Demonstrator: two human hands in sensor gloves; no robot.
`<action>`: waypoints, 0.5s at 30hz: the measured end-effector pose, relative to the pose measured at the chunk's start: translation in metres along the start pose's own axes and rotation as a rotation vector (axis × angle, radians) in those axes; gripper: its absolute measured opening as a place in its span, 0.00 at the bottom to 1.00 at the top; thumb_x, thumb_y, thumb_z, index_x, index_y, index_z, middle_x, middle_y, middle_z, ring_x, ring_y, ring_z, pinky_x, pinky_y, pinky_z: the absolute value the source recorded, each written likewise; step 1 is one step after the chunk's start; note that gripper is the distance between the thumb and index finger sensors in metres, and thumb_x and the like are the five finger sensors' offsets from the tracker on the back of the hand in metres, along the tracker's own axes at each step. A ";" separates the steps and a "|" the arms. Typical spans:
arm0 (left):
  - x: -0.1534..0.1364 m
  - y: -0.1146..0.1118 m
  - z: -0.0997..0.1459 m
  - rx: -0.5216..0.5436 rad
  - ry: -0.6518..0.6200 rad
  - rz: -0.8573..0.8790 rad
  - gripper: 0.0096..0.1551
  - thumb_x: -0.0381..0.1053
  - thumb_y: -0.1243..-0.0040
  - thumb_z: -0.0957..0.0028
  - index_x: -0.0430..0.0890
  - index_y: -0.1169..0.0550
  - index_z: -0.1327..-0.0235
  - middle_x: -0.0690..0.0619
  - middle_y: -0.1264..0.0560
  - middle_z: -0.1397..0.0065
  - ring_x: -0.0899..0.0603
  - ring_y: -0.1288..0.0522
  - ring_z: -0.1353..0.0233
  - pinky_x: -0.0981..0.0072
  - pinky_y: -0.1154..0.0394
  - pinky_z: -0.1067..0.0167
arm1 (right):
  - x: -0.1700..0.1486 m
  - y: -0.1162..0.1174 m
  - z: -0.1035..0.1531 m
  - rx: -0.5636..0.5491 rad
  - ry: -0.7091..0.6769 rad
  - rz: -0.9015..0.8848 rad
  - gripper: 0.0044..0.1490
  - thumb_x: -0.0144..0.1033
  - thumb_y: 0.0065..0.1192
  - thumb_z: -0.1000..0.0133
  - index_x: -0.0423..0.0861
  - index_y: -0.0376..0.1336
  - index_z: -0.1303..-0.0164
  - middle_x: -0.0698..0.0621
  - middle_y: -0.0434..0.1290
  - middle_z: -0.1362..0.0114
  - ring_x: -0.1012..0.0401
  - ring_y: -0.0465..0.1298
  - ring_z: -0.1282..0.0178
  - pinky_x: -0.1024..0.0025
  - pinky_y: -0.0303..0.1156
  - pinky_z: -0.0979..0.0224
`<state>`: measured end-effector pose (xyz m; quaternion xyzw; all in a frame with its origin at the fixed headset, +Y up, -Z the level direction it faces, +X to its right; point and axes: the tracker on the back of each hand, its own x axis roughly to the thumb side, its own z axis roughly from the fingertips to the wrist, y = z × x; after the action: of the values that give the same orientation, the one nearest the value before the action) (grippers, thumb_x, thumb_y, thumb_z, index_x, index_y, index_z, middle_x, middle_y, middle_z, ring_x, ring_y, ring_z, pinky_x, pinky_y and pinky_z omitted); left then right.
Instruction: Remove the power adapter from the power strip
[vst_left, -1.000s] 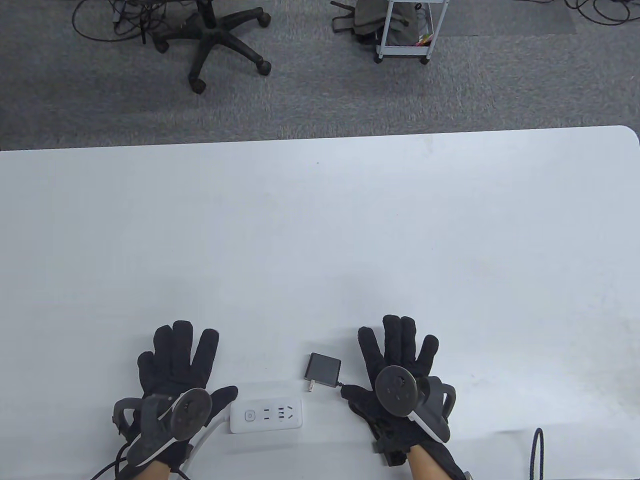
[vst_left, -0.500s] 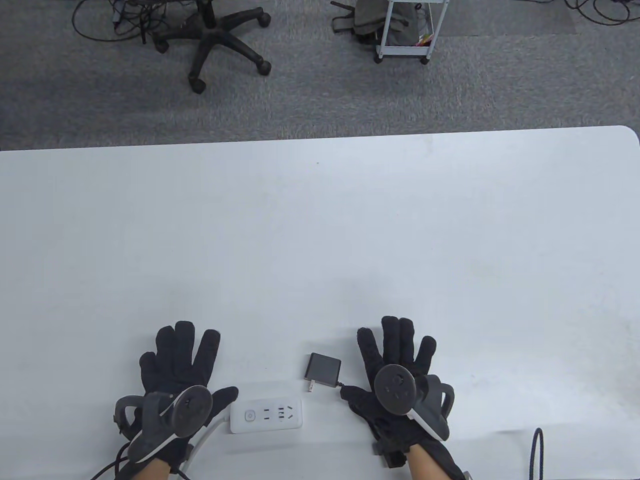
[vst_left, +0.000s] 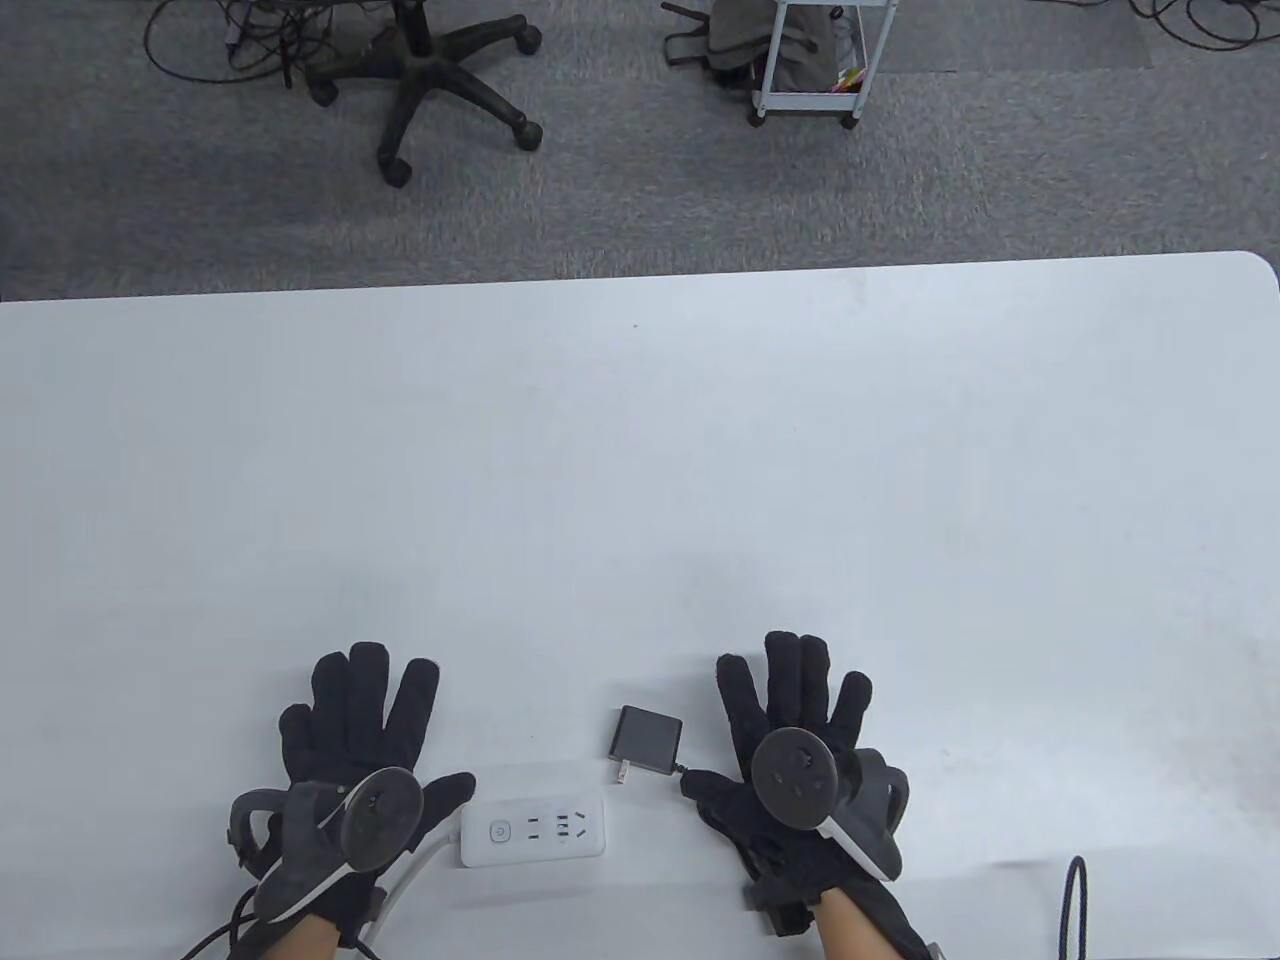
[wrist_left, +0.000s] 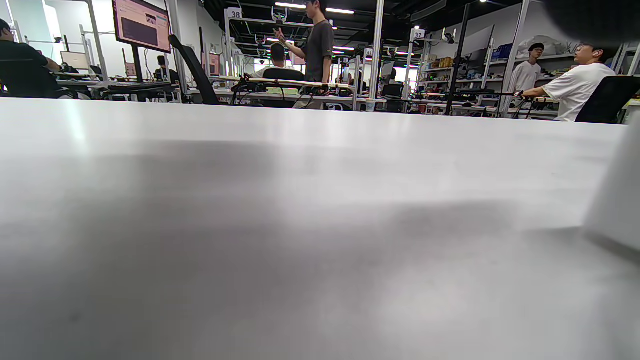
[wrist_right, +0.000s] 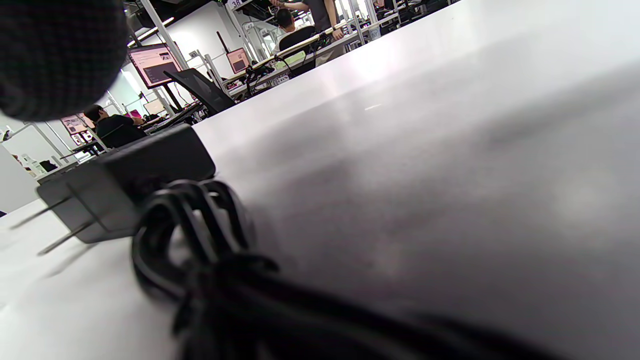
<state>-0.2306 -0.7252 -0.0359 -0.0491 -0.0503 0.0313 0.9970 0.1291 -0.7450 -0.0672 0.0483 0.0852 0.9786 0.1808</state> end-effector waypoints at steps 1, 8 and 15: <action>0.000 0.000 0.000 -0.001 -0.001 0.001 0.62 0.79 0.48 0.61 0.59 0.58 0.18 0.45 0.66 0.11 0.26 0.61 0.13 0.24 0.51 0.26 | 0.000 0.000 0.000 0.001 -0.001 -0.002 0.66 0.72 0.62 0.64 0.75 0.21 0.37 0.60 0.14 0.23 0.60 0.18 0.18 0.44 0.15 0.24; 0.000 0.000 0.000 -0.008 -0.007 0.001 0.62 0.79 0.48 0.61 0.60 0.58 0.18 0.45 0.66 0.11 0.26 0.61 0.13 0.24 0.51 0.26 | -0.001 0.001 -0.001 0.011 0.000 -0.010 0.66 0.72 0.62 0.64 0.75 0.21 0.37 0.60 0.14 0.23 0.60 0.18 0.18 0.44 0.15 0.24; 0.001 -0.001 0.000 -0.009 -0.011 -0.002 0.62 0.79 0.48 0.61 0.59 0.58 0.18 0.45 0.66 0.11 0.26 0.61 0.13 0.24 0.51 0.26 | -0.001 0.001 -0.001 0.021 0.001 -0.022 0.66 0.72 0.62 0.64 0.75 0.21 0.37 0.60 0.14 0.23 0.60 0.18 0.18 0.44 0.15 0.24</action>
<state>-0.2297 -0.7259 -0.0358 -0.0535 -0.0562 0.0306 0.9965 0.1295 -0.7464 -0.0677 0.0488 0.0960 0.9757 0.1909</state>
